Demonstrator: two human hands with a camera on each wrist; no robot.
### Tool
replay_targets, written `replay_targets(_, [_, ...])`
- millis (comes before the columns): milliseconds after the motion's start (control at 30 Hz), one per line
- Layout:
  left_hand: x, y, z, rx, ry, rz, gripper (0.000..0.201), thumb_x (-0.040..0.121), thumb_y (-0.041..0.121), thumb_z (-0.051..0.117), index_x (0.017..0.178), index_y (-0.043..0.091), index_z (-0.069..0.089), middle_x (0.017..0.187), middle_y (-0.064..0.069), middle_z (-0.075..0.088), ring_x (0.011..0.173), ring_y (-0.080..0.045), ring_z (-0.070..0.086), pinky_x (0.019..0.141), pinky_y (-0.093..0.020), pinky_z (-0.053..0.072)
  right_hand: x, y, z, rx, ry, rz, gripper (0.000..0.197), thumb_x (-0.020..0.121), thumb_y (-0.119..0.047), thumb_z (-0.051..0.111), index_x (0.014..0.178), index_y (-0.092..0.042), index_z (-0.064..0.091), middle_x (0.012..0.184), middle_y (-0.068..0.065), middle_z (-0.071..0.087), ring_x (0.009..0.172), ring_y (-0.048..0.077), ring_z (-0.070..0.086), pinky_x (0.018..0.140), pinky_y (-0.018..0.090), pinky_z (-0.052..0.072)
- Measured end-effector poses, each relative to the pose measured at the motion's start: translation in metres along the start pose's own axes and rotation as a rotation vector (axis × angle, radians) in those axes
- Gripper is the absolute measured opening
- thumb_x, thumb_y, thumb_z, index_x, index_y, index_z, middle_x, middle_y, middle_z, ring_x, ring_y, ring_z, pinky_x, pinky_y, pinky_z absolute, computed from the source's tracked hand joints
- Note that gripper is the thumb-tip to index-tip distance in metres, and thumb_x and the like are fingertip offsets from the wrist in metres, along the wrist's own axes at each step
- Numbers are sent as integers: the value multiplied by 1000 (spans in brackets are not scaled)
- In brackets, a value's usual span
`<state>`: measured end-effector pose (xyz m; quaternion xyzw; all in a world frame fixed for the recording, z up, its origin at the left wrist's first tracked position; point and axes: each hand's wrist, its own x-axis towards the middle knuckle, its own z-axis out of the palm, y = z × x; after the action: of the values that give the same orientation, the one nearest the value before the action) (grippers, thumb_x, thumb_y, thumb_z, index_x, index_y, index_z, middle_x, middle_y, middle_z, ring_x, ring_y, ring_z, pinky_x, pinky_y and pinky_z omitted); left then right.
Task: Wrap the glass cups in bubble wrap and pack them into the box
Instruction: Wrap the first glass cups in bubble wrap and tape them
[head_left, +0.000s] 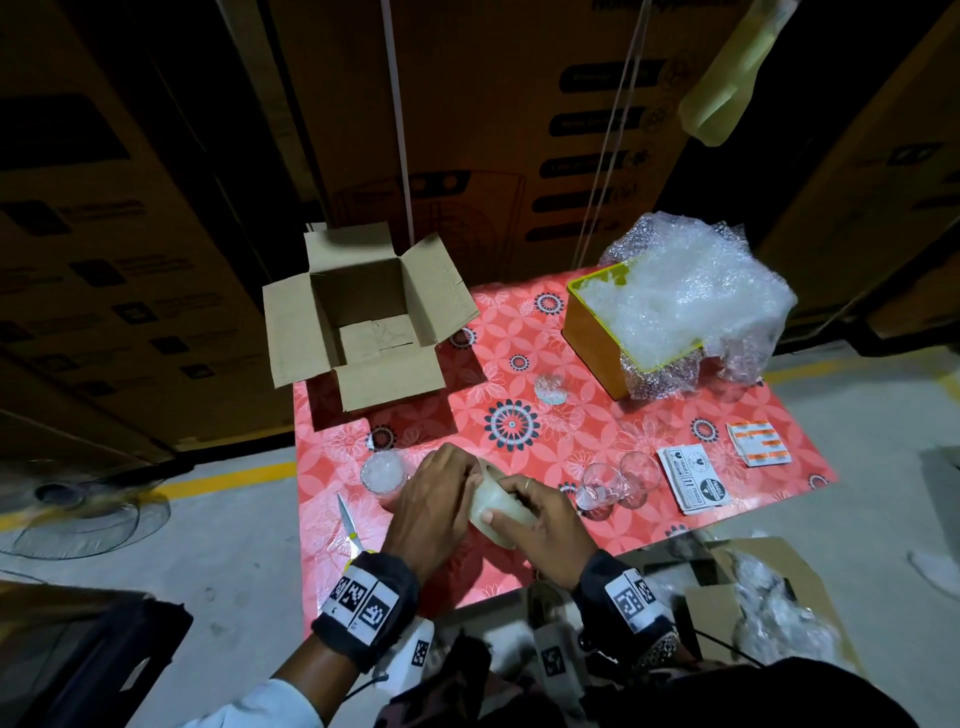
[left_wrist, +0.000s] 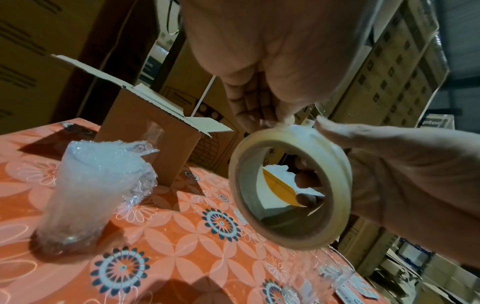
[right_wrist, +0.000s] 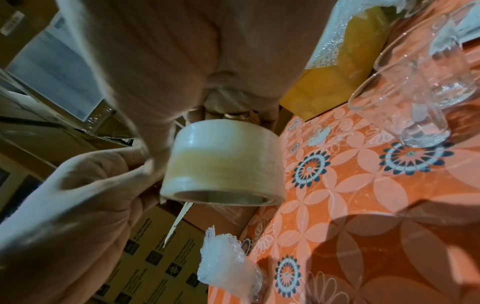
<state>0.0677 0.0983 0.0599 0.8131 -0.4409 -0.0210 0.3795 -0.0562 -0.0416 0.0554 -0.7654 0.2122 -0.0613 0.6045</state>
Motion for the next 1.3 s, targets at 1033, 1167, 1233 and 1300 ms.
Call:
replay_targets(1033, [-40, -67, 14, -733, -133, -864, 36, 65, 18, 88, 99, 18, 75, 93, -29, 71, 90, -46, 71, 90, -61, 56, -16, 48, 23, -406, -138, 92, 63, 75, -26, 79, 134, -32, 56, 121, -11, 64, 106, 12, 61, 92, 35, 53])
replay_targets(1167, [-44, -69, 13, -567, -223, -849, 20, 70, 13, 91, 85, 17, 78, 75, 5, 75, 75, -17, 71, 80, -40, 62, -25, 50, 32, -482, -43, -43, 45, 82, -34, 81, 121, -25, 60, 100, -5, 69, 88, 17, 67, 73, 33, 55])
replay_targets(1233, [-44, -68, 12, -567, -236, -848, 16, 75, -1, 86, 77, 11, 77, 69, 3, 74, 66, -13, 68, 69, -30, 57, -30, 55, 37, -573, -2, -118, 47, 77, -33, 86, 116, -19, 64, 96, -1, 68, 81, 21, 65, 65, 33, 54])
replay_targets(1300, [-43, -70, 16, -563, -177, -832, 16, 76, -4, 84, 76, 9, 76, 68, 4, 72, 64, -13, 64, 69, -31, 55, -33, 59, 42, -635, 13, -72, 50, 77, -42, 84, 115, -15, 66, 96, 2, 68, 80, 24, 64, 65, 34, 52])
